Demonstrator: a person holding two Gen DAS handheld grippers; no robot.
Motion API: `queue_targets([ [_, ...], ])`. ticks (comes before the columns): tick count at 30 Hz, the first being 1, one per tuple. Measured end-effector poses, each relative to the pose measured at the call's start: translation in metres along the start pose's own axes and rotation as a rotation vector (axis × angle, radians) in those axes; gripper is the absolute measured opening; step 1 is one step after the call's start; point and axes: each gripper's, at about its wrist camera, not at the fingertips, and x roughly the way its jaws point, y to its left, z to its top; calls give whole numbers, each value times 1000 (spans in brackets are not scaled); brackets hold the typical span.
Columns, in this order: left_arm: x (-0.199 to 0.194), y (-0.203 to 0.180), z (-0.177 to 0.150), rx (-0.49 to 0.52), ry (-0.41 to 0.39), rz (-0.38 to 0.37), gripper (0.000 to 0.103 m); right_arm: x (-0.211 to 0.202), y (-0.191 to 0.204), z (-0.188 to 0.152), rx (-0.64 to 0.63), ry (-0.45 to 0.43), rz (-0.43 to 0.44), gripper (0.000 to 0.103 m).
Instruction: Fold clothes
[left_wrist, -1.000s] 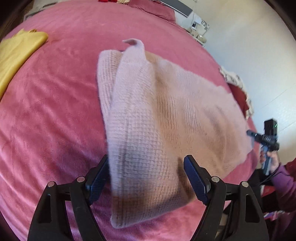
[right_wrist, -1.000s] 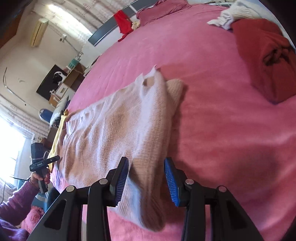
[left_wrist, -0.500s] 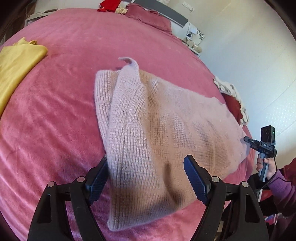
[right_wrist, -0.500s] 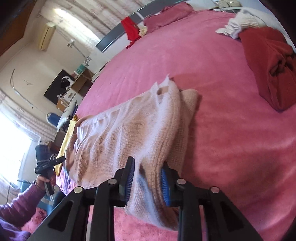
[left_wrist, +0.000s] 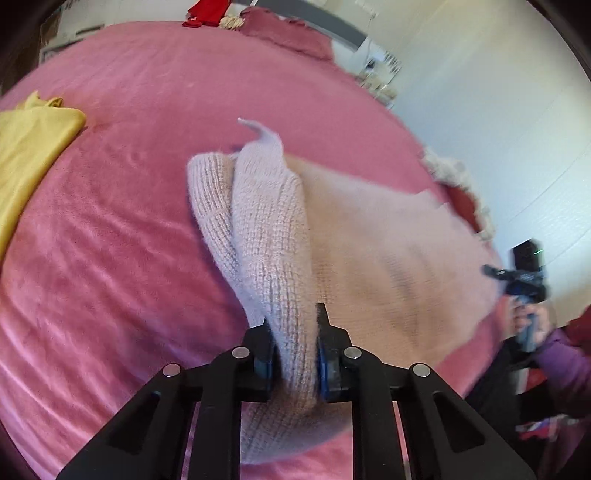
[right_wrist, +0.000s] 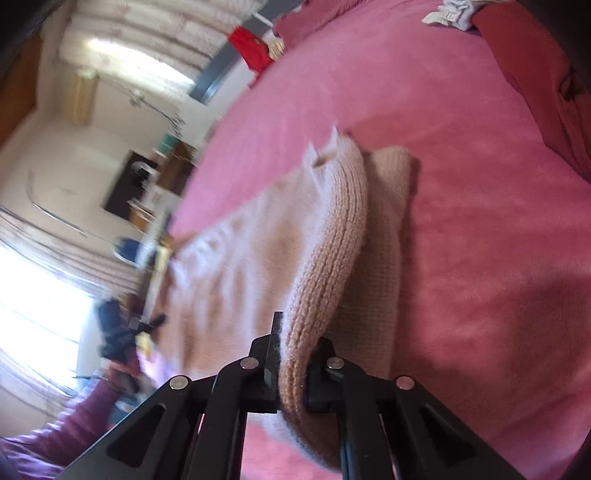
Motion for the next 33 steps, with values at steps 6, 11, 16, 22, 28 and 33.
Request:
queue_targets([
  [6, -32, 8, -17, -54, -69, -114, 14, -32, 24, -10, -108, -33, 151, 5],
  [11, -21, 31, -52, -97, -13, -54, 11, -30, 10, -34, -129, 33, 126, 5],
  [16, -9, 34, -67, -180, -45, -60, 11, -11, -39, -48, 14, 95, -36, 9],
  [22, 6, 17, -58, -104, -21, -34, 68, -4, -27, -33, 26, 71, 7, 27],
  [28, 13, 18, -51, -64, 20, 2, 6, 5, -5, -34, -66, 144, -12, 6],
  [33, -23, 13, -53, -38, -44, -190, 6, -29, 42, -32, -207, 96, 216, 5],
])
